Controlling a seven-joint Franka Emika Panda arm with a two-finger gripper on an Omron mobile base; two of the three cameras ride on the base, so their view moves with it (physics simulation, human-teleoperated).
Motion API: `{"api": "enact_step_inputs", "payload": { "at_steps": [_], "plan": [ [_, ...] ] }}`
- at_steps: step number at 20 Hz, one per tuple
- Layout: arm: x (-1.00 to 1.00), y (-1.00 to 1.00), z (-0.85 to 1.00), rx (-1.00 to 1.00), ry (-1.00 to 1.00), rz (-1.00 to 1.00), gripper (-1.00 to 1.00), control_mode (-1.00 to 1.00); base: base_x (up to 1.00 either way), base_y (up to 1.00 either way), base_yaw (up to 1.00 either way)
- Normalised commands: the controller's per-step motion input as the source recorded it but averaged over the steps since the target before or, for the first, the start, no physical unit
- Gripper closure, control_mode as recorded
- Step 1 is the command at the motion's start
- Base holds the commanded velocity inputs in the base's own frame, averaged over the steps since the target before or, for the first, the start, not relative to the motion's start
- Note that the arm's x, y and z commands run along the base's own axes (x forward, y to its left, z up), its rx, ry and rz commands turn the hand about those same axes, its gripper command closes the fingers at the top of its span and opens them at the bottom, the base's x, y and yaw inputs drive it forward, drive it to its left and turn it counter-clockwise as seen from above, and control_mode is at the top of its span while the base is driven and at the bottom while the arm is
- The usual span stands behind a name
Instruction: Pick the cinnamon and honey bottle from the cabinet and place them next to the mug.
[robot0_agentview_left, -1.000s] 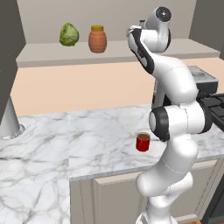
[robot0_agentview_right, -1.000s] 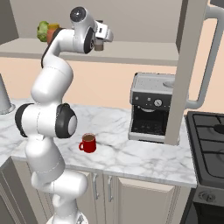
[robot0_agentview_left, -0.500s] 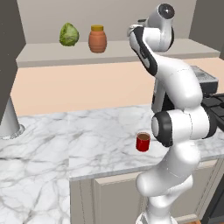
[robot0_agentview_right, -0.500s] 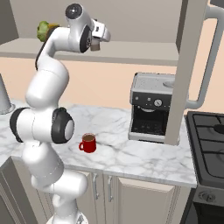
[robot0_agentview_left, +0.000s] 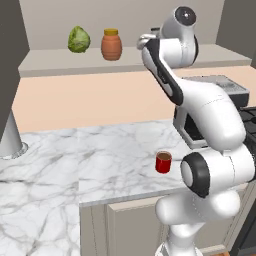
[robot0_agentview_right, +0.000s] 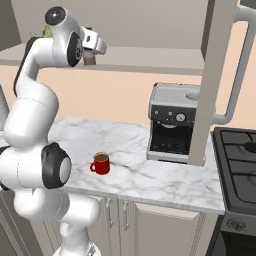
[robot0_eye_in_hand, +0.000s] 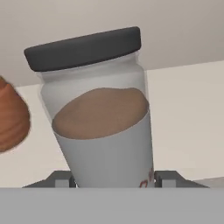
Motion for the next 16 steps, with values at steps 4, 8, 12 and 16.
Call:
{"api": "enact_step_inputs", "payload": {
  "at_steps": [4, 8, 12, 16],
  "plan": [
    [-0.95, 0.37, -0.41, 0.00, 0.00, 0.06, 1.00, -1.00, 0.00, 0.00, 0.00],
    [-0.94, -0.42, -0.27, 0.00, 0.00, 0.34, 1.00, -1.00, 0.00, 0.00, 0.00],
    [-0.72, -0.31, -0.22, 0.00, -0.01, 0.47, 1.00, -1.00, 0.00, 0.00, 0.00],
    [-0.38, -0.28, -0.19, 0.00, 0.00, 0.54, 1.00, -1.00, 0.00, 0.00, 0.00]
  ]
}}
